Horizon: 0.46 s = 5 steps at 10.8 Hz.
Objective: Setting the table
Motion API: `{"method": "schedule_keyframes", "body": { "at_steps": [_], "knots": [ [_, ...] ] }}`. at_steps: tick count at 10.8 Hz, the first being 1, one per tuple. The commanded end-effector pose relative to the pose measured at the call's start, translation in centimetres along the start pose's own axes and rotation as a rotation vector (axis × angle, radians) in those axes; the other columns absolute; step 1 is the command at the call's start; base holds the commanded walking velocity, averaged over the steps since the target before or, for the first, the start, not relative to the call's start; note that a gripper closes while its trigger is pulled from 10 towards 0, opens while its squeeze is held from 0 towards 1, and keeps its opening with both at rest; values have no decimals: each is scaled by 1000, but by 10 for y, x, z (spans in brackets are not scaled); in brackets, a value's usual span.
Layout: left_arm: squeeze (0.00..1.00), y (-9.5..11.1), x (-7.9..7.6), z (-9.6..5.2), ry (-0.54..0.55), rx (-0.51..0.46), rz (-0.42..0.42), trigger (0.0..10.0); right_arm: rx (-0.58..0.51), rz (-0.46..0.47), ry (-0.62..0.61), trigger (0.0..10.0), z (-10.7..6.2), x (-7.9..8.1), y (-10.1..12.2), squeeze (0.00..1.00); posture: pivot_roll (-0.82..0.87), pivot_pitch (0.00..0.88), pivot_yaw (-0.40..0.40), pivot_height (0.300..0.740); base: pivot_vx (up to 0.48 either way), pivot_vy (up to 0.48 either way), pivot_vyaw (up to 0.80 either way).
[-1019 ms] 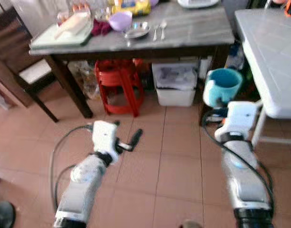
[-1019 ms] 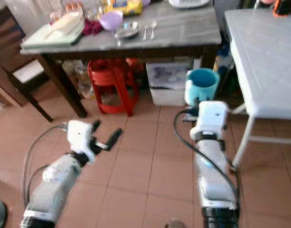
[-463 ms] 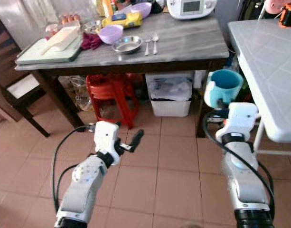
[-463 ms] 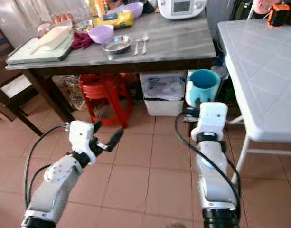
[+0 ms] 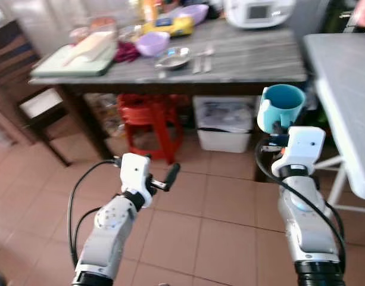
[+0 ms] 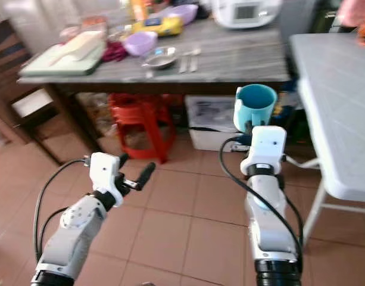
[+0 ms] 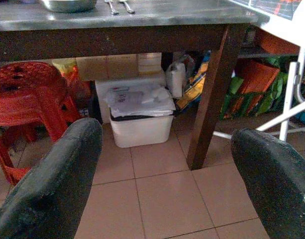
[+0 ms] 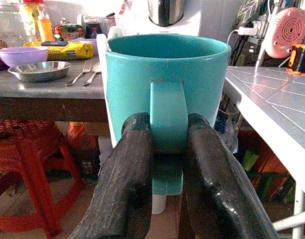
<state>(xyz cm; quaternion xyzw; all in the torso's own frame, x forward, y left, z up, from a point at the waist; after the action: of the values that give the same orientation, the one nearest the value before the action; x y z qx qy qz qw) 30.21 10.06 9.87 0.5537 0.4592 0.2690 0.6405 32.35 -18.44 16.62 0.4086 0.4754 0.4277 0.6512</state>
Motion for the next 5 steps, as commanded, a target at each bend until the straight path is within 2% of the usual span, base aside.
{"method": "schedule_keyframes", "body": {
  "at_steps": [1,3,5],
  "knots": [
    [0,1,5,-2,14,5,20,10000,-23,15,10,10000,1,2,6,0,-33,85,131,740,0,0,0],
    [0,1,6,-1,13,10,29,10000,-21,15,6,10000,0,2,5,0,-34,84,134,740,0,0,-475],
    [0,1,6,0,17,9,31,10000,-21,14,5,10000,0,2,6,0,-36,84,134,740,0,277,-525]
  ]
}}
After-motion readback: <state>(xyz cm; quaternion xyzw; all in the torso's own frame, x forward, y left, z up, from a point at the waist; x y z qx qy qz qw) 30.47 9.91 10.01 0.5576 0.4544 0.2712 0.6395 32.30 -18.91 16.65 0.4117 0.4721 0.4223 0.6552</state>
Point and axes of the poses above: a point about 5 cm out from each wrist's last joint towards the gripper, its own z axis pointing out of the wrist towards the gripper, its own y axis along the axis of the wrist's last joint, x = y × z, the point moved 2 cm from there along z, pointing out of the wrist towards the gripper, and after that the axes turned 10 degrees about -z, right-handed, at the moved point
